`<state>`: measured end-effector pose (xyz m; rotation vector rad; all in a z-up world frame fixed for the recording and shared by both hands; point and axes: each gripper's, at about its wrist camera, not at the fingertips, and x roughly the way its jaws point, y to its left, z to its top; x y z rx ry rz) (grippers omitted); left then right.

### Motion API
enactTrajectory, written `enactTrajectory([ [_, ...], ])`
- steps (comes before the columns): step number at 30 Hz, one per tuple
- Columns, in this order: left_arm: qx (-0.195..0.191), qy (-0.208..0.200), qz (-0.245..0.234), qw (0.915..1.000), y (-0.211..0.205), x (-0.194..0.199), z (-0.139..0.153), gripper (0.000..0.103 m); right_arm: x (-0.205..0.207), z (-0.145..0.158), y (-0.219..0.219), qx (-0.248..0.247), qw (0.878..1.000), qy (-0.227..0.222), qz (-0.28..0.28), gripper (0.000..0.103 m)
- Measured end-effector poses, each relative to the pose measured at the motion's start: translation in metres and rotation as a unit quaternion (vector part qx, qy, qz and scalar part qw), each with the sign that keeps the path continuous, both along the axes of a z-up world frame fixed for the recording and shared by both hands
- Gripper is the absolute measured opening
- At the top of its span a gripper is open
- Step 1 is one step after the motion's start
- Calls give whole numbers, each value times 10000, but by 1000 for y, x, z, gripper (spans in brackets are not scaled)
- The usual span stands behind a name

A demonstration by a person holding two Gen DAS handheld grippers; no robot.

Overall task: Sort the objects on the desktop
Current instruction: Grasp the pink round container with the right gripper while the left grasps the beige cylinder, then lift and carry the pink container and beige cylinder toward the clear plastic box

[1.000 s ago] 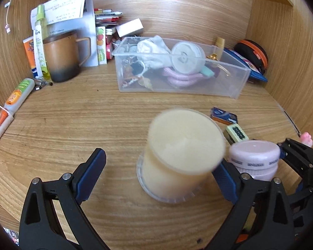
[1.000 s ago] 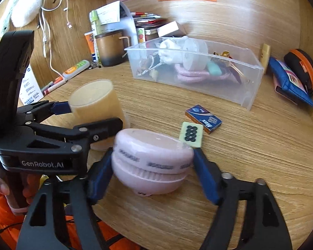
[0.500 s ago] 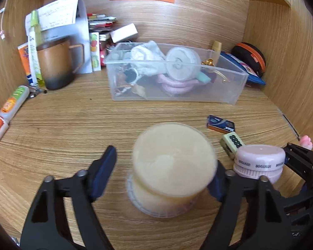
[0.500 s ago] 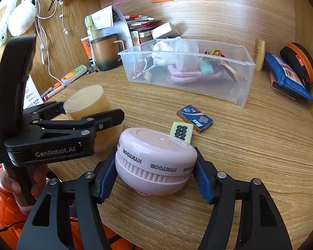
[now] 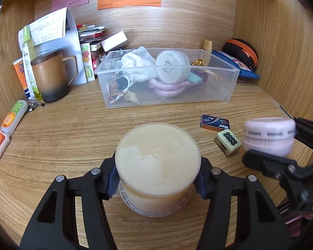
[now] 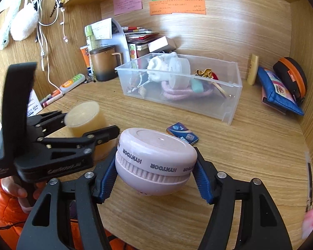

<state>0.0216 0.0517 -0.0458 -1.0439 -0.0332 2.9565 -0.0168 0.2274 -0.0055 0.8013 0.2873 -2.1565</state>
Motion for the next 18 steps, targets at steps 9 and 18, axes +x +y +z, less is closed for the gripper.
enactTrajectory([
  [9,-73,138,-34,9999,-3,-5,16,57,-25,10,1,-187,9996,-159,-120,62],
  [18,78,267,-103,9996,-15,-12,38,57,-46,33,-1,-322,9993,-12,-179,62],
])
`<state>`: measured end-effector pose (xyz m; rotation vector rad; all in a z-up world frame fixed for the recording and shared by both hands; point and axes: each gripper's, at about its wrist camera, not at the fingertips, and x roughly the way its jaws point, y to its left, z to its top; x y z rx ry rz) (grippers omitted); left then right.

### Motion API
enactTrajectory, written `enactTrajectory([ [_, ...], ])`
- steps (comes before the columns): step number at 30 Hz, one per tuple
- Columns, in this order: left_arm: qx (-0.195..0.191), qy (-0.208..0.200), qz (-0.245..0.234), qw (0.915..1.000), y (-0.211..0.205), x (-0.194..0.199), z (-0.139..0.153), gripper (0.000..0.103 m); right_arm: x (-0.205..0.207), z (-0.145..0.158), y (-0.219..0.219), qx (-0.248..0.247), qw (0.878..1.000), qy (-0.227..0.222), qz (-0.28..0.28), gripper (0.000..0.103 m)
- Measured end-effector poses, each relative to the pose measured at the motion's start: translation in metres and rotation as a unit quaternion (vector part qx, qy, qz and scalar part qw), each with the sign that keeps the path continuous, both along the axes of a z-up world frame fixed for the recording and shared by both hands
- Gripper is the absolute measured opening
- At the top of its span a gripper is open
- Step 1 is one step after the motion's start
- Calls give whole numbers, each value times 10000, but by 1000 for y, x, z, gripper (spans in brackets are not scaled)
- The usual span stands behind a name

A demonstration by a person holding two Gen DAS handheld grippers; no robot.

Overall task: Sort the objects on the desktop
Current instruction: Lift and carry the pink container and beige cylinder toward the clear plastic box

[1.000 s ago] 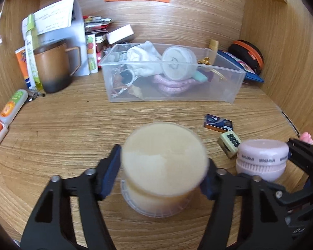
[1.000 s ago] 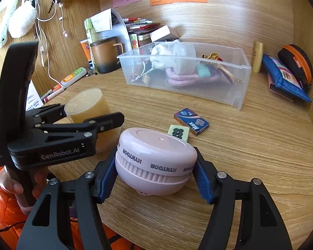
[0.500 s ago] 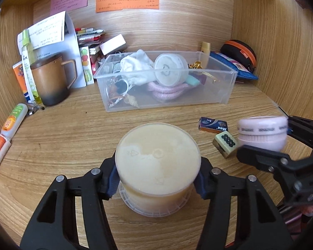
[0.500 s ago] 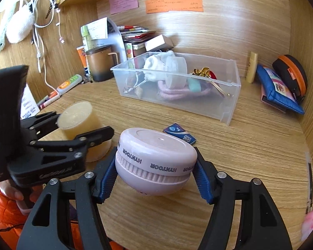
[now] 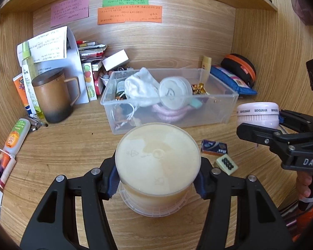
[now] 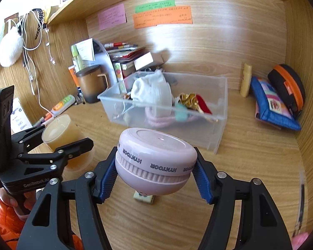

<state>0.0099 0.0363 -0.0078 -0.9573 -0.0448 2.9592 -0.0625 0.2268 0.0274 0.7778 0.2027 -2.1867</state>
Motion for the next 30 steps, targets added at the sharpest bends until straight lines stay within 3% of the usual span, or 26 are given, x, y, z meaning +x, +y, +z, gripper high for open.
enactTrajectory([
  [15,70,259,78,9996,-22,-19,41,57,-33,34,-15,-86,9999,130,39,62],
  [30,467,134,-93,9988,-39,-71,55,57,-81,36,-38,35,10000,-19,8,62],
])
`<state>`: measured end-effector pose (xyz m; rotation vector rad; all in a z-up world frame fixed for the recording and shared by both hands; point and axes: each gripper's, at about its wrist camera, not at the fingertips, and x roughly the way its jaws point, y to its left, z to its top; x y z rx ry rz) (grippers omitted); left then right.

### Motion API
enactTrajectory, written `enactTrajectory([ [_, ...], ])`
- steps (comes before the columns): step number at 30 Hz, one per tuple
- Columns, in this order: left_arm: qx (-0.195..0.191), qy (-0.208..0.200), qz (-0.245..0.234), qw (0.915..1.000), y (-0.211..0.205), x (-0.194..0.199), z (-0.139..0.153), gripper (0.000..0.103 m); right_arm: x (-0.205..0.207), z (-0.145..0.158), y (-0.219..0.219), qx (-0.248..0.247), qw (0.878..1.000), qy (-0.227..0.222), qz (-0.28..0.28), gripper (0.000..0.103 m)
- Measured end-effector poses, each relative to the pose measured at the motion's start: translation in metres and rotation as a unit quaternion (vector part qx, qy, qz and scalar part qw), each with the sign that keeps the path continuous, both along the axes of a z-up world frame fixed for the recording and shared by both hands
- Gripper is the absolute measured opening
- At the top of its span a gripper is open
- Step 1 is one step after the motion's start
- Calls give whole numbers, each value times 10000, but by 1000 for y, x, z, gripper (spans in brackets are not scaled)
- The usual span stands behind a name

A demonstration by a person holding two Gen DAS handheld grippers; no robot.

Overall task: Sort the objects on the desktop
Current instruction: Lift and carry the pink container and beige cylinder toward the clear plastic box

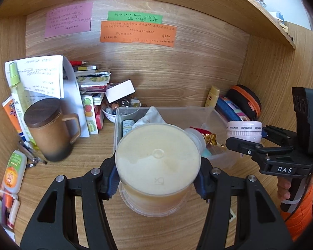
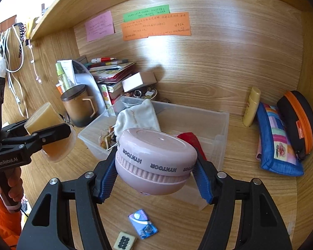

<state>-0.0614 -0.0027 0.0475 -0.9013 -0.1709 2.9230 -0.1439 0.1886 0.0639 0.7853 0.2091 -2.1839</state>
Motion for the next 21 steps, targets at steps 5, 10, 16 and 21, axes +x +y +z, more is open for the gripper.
enactTrajectory([
  [5,39,20,-136,9999,-2,-17,5,57,-17,0,-1,17,9999,-62,-113,62],
  [10,-1,35,-314,9995,1,-32,7,57,-33,-5,0,27,9994,-169,-301,62],
  [16,60,-51,-465,9989,3,-48,1,57,-48,-17,-4,144,9986,-291,-423,62],
  [21,93,-115,-527,9985,6,-59,-4,57,-54,-25,-7,177,9984,-420,-337,62],
])
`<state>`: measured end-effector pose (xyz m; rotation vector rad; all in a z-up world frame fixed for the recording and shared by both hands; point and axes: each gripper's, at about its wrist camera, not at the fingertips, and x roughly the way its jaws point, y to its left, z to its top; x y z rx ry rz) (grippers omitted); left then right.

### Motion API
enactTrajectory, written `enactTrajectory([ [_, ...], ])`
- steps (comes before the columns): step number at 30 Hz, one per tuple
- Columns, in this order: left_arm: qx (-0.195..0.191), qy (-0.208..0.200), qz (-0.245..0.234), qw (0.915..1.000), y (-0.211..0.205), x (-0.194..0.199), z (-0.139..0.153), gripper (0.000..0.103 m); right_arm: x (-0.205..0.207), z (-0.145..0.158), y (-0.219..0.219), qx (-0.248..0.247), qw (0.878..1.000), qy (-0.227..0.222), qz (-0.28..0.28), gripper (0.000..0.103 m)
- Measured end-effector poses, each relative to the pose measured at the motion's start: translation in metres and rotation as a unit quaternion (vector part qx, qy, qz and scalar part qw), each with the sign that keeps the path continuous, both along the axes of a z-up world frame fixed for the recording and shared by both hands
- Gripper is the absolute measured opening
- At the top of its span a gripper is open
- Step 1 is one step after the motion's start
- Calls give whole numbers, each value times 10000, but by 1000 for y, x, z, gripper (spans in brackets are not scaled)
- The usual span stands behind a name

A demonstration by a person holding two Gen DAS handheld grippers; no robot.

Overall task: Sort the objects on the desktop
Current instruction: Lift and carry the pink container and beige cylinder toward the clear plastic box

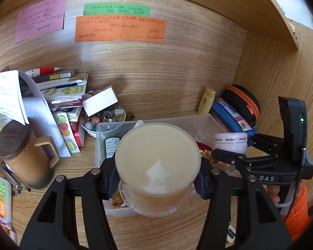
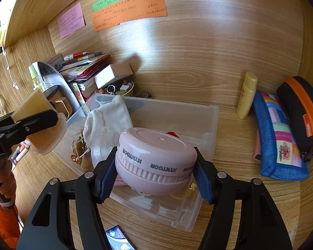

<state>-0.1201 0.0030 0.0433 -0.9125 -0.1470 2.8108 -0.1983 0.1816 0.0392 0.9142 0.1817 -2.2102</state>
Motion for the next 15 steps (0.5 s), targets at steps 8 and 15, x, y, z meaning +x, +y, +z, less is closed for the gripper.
enactTrajectory([
  [8,-44,-265,30,9996,4,-18,-18,57,-7,-6,1,-33,9999,-149,17,62],
  [15,-153,-453,56,9988,6,-28,-30,57,-5,-7,1,-76,9997,-195,135,62],
])
